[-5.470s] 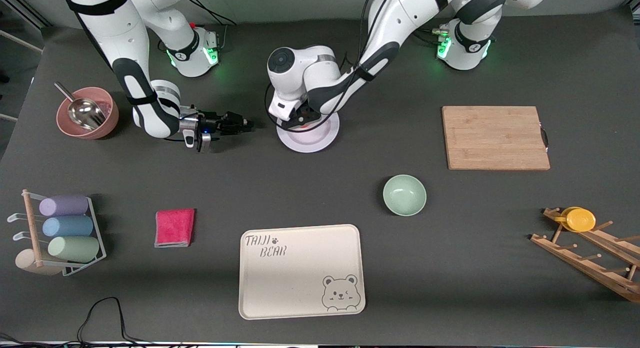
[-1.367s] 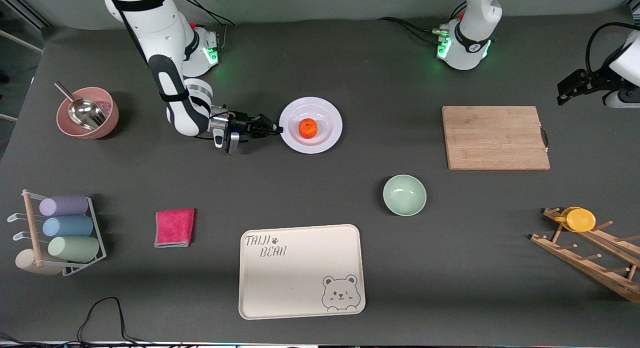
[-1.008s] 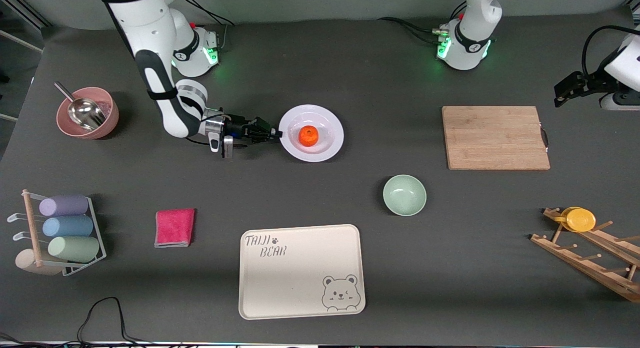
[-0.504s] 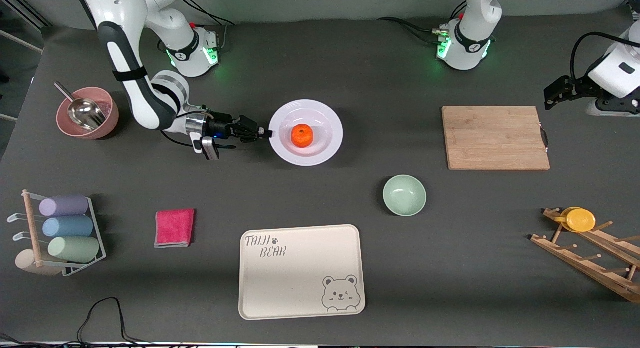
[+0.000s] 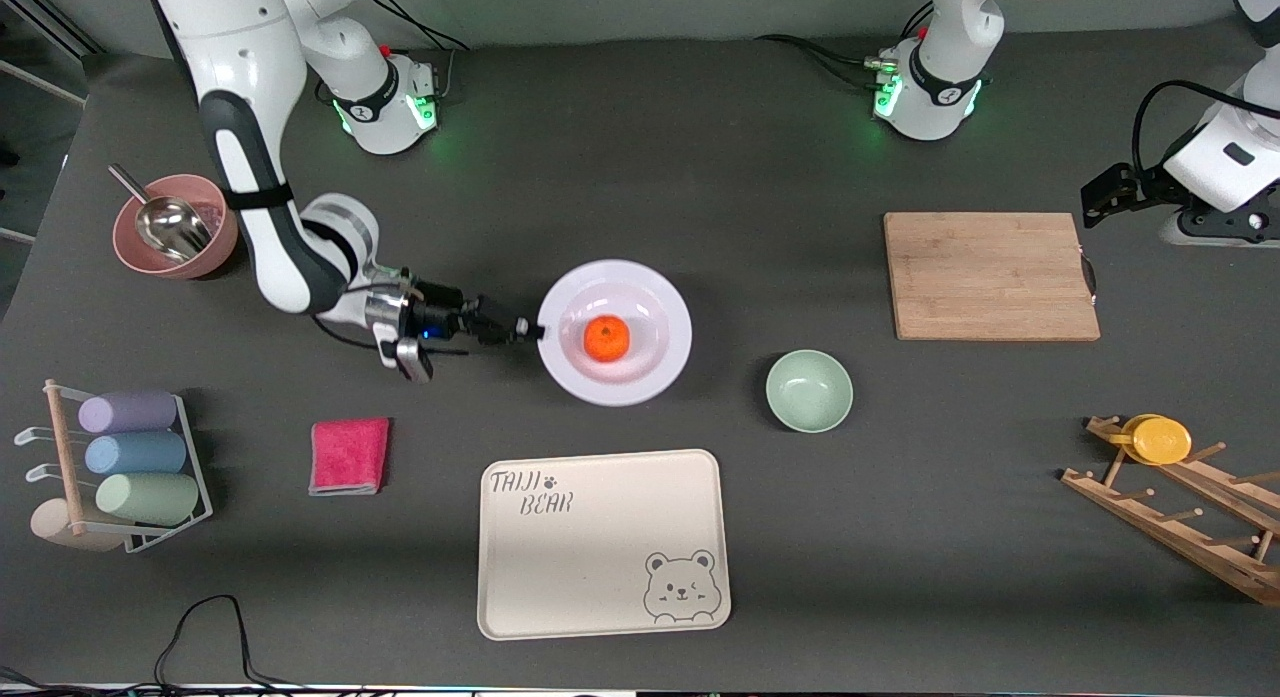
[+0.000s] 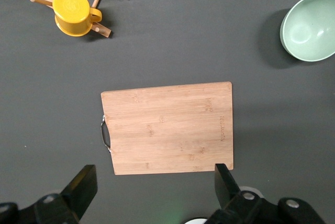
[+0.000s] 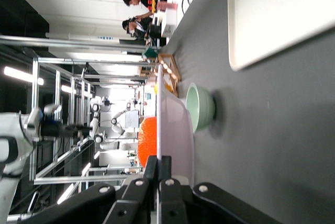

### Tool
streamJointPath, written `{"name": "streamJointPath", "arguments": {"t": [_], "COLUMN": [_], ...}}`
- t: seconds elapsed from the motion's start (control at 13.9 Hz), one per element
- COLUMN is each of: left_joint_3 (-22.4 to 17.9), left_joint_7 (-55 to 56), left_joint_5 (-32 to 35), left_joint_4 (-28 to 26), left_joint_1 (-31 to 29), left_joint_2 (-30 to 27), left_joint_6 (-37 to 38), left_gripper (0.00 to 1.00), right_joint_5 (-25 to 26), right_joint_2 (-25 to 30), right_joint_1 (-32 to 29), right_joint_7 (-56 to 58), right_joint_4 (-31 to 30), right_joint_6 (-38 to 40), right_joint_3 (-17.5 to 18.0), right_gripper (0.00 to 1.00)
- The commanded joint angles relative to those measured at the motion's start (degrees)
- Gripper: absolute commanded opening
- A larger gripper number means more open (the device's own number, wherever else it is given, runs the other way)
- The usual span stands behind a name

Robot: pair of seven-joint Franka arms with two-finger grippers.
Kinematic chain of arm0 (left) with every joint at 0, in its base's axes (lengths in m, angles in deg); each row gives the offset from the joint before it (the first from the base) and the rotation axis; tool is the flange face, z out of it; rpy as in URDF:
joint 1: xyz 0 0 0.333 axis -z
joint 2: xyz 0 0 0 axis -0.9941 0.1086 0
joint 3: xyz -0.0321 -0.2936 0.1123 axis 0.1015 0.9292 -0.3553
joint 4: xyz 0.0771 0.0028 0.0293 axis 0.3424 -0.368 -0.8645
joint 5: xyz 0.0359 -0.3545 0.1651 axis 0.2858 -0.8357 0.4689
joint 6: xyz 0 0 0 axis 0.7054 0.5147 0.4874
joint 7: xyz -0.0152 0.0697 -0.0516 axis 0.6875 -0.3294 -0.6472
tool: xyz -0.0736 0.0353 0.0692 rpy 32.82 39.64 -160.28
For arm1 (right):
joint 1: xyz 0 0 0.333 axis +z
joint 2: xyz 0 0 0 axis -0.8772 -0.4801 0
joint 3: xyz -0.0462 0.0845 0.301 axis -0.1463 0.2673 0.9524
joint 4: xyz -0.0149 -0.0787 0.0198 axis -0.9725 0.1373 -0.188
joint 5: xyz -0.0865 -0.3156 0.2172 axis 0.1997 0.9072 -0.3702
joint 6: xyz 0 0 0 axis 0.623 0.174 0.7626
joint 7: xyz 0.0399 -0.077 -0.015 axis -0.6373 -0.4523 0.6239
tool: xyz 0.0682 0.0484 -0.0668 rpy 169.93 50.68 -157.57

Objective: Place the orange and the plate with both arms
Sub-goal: 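Slide the plate with the right gripper onto the cream tray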

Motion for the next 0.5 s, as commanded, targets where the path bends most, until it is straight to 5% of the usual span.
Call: {"name": "streamJointPath", "arguments": {"t": [0.0,0.43], "left_joint_3": [-0.09,0.17], "left_joint_7": [0.08,0.08], "left_joint_5": [0.72,0.72], "left_joint_4": [-0.41,-0.41], "left_joint_1": [0.59,0.59], "left_joint_2": [0.2,0.81], "left_joint_6": [-1.22,-1.4], "left_gripper": [1.0,1.0], "right_joint_5": [0.77,-0.19], "right_joint_2": [-10.39,-29.1], "right_joint_1": [-2.5,-7.34], "right_joint_7": [-7.21,-18.48], "right_joint_4": [15.69,44.87], "right_joint_6": [1.73,3.5], "right_joint_3": [0.07,-0.01], "right_gripper": [0.0,0.0]}}
